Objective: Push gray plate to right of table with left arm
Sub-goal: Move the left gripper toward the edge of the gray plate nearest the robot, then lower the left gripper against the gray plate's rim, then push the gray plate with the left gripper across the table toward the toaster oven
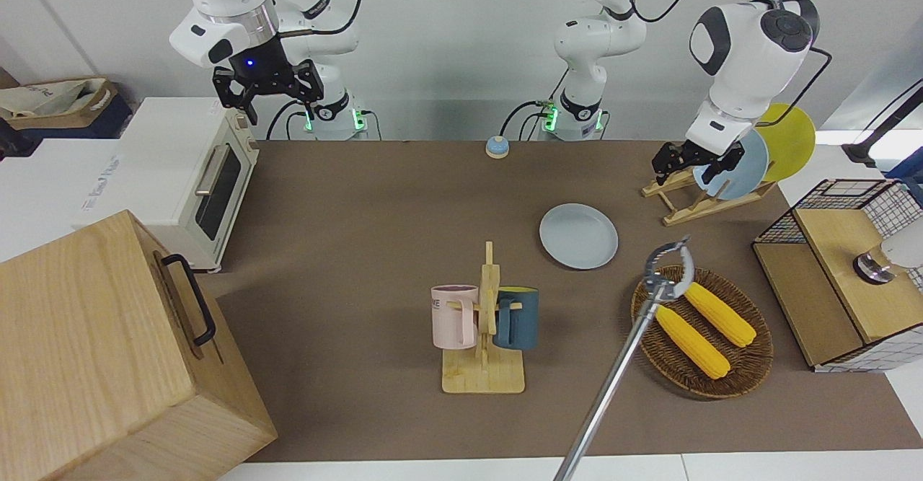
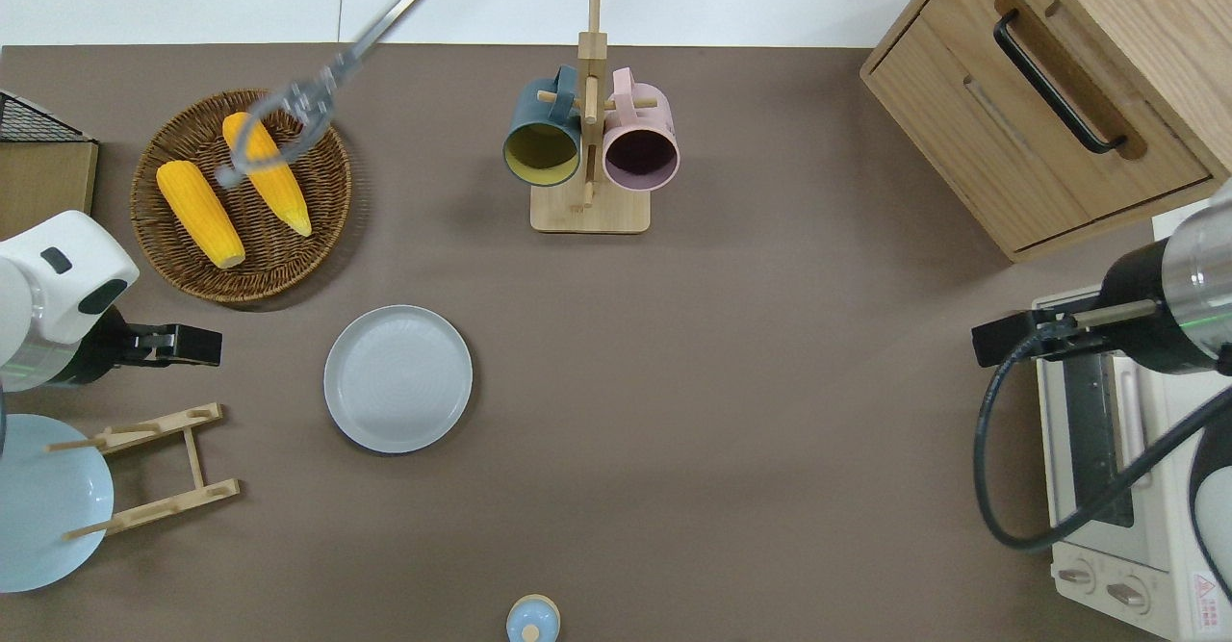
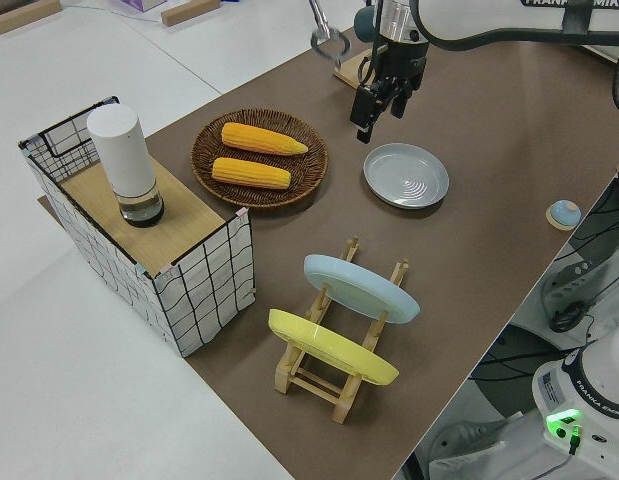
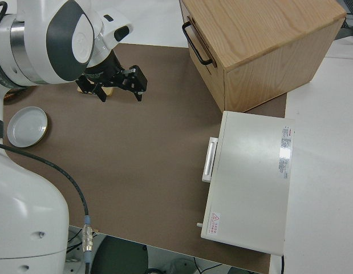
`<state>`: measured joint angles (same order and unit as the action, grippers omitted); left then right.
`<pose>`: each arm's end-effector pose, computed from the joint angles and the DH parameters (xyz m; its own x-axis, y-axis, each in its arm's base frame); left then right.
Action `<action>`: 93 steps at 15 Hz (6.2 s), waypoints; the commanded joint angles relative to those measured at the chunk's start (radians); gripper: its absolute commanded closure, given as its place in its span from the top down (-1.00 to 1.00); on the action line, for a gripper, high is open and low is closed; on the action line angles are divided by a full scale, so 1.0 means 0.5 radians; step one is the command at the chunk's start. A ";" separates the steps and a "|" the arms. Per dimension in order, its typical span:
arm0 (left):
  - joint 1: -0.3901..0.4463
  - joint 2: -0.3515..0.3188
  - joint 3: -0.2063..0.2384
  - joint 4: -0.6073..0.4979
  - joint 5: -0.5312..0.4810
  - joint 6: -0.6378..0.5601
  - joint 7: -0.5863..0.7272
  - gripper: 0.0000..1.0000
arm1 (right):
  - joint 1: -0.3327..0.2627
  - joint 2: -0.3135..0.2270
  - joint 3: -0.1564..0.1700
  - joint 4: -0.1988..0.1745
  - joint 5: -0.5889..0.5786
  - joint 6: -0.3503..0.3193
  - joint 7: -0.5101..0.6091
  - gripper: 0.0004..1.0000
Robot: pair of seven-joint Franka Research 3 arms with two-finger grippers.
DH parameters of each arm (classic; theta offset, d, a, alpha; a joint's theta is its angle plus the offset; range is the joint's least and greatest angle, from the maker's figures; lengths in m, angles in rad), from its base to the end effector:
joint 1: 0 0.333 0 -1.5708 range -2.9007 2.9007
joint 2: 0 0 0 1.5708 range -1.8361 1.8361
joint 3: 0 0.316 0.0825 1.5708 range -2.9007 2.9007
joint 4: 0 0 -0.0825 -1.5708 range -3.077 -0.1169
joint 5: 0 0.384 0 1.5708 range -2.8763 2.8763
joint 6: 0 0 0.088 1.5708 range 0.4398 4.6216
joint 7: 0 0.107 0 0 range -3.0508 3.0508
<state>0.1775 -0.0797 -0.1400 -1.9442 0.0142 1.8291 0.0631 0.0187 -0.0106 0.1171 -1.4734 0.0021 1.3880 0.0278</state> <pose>0.5325 0.0194 0.5119 0.9989 -0.0284 -0.0377 -0.0292 -0.9993 -0.0224 0.5268 0.0726 0.6600 0.9914 0.1077 -0.0748 0.1081 -0.9941 0.0012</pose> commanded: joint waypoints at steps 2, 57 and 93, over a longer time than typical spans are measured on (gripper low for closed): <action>0.016 -0.034 -0.005 -0.042 -0.022 -0.065 0.039 1.00 | -0.041 -0.013 0.027 0.008 0.020 -0.024 0.000 0.97; -0.198 0.307 -0.036 -0.907 -0.255 1.518 -0.004 0.98 | -0.041 -0.013 0.027 0.008 0.020 -0.024 0.000 0.97; -0.812 0.343 -0.039 -0.885 -0.231 1.505 -0.969 -1.00 | -0.041 -0.013 0.027 0.008 0.020 -0.024 0.000 0.97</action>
<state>-0.1550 0.0717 -0.1684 -2.3847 -0.1018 2.5772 -0.3189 0.0187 -0.0106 0.1171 -1.4734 0.0021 1.3880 0.0278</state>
